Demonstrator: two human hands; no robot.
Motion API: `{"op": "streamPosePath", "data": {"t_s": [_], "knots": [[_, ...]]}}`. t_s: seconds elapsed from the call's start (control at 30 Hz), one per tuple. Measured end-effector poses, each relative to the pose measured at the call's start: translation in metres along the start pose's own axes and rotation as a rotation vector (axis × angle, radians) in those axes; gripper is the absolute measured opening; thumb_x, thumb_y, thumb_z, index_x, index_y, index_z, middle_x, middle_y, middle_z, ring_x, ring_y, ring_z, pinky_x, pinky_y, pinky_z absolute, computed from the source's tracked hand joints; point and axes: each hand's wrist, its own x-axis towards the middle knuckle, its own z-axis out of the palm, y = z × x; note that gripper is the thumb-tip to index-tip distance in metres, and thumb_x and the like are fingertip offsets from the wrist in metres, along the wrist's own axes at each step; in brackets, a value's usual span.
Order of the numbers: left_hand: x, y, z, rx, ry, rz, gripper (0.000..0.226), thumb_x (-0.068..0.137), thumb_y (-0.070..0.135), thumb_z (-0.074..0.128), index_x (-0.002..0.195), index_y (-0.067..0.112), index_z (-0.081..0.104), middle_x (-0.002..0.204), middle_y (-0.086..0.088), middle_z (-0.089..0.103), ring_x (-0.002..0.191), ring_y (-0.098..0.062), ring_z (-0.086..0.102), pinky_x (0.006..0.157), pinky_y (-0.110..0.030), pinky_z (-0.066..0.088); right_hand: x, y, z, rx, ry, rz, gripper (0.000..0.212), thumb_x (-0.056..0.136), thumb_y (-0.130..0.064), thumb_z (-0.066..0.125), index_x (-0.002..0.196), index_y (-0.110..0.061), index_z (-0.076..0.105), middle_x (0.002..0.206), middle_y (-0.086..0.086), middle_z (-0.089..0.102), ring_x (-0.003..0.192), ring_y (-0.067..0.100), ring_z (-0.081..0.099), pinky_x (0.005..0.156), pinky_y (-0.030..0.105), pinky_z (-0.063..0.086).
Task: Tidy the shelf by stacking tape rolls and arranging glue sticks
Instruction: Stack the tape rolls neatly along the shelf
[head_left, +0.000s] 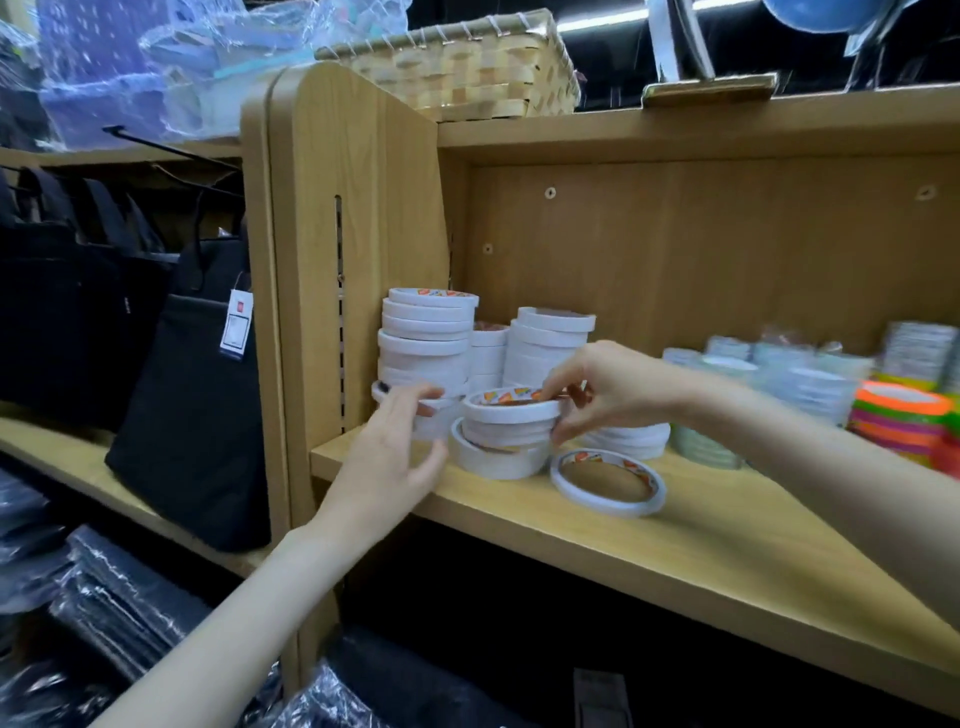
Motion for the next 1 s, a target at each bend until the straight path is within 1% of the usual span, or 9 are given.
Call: {"op": "streamPosePath", "data": {"t_s": [0.1,0.2,0.37,0.5,0.67,0.73,0.8,0.9,1.0], "knots": [[-0.005,0.002,0.006,-0.053,-0.049,-0.046,0.044,0.084,0.014,0.062,0.125,0.013,0.048,0.118,0.008,0.051,0.104,-0.003,0.052,0.092,-0.02,0.041,0.003,0.004,0.001,0.155,-0.02,0.041,0.019,0.074,-0.016,0.077,0.092,-0.013,0.072,0.063,-0.022,0.06,0.061,-0.007,0.055,0.062,0.009,0.04],[0.0,0.004,0.005,-0.138,-0.076,-0.133,0.045,0.084,0.017,0.064,0.126,0.017,0.047,0.118,0.008,0.054,0.103,-0.004,0.056,0.091,-0.022,0.046,0.003,0.008,-0.003,0.286,-0.048,0.039,0.012,0.077,-0.01,0.074,0.085,-0.018,0.07,0.062,-0.027,0.065,0.063,-0.009,0.06,0.061,0.006,0.041],[0.008,0.008,0.001,-0.292,-0.093,-0.266,0.035,0.087,0.016,0.061,0.116,0.025,0.044,0.106,0.018,0.054,0.099,0.003,0.056,0.087,-0.018,0.047,0.006,0.009,-0.001,0.398,0.016,0.076,0.004,0.081,-0.006,0.069,0.084,-0.009,0.069,0.06,-0.012,0.067,0.063,0.005,0.063,0.059,0.012,0.046],[0.008,0.006,0.001,-0.265,-0.119,-0.24,0.034,0.087,0.016,0.061,0.115,0.026,0.043,0.11,0.016,0.054,0.1,0.005,0.054,0.085,-0.012,0.047,0.002,0.014,-0.001,0.349,-0.039,0.118,0.008,0.08,-0.01,0.071,0.085,-0.016,0.068,0.073,-0.007,0.069,0.06,-0.003,0.06,0.061,0.013,0.046],[0.009,0.012,0.003,-0.131,-0.111,-0.072,0.034,0.084,0.017,0.065,0.102,0.039,0.046,0.11,0.012,0.05,0.104,-0.004,0.05,0.09,-0.021,0.04,0.0,0.011,0.007,0.212,-0.062,0.101,0.018,0.08,-0.018,0.072,0.097,-0.017,0.069,0.089,-0.01,0.065,0.069,-0.001,0.056,0.07,0.018,0.046],[0.012,0.016,0.004,-0.127,-0.12,-0.065,0.035,0.083,0.019,0.066,0.104,0.037,0.046,0.112,0.008,0.049,0.105,-0.005,0.049,0.092,-0.023,0.04,0.0,0.01,0.009,0.191,-0.068,0.106,0.021,0.08,-0.019,0.072,0.099,-0.015,0.068,0.098,-0.004,0.066,0.074,0.006,0.058,0.073,0.02,0.046],[0.014,0.017,0.006,-0.126,-0.175,-0.117,0.046,0.079,0.025,0.07,0.114,0.034,0.042,0.119,0.007,0.045,0.11,-0.006,0.047,0.098,-0.026,0.04,0.0,0.01,0.011,0.215,-0.062,0.119,0.02,0.08,-0.018,0.072,0.099,-0.013,0.067,0.101,0.001,0.067,0.079,0.016,0.061,0.074,0.023,0.048],[0.017,0.016,0.013,-0.08,-0.245,-0.21,0.072,0.073,0.032,0.076,0.132,0.022,0.035,0.132,0.002,0.045,0.12,-0.009,0.043,0.1,-0.022,0.034,0.0,0.009,0.013,0.326,-0.032,0.135,0.013,0.08,-0.016,0.072,0.092,-0.015,0.067,0.084,0.0,0.068,0.071,0.019,0.062,0.066,0.02,0.047],[0.019,0.018,0.016,-0.075,-0.195,-0.255,0.075,0.071,0.03,0.077,0.133,0.017,0.037,0.128,-0.001,0.052,0.116,-0.012,0.048,0.097,-0.022,0.039,0.003,0.011,0.014,0.321,-0.016,0.157,0.013,0.079,-0.016,0.072,0.091,-0.017,0.066,0.072,-0.012,0.063,0.066,0.012,0.059,0.065,0.02,0.047]]}}
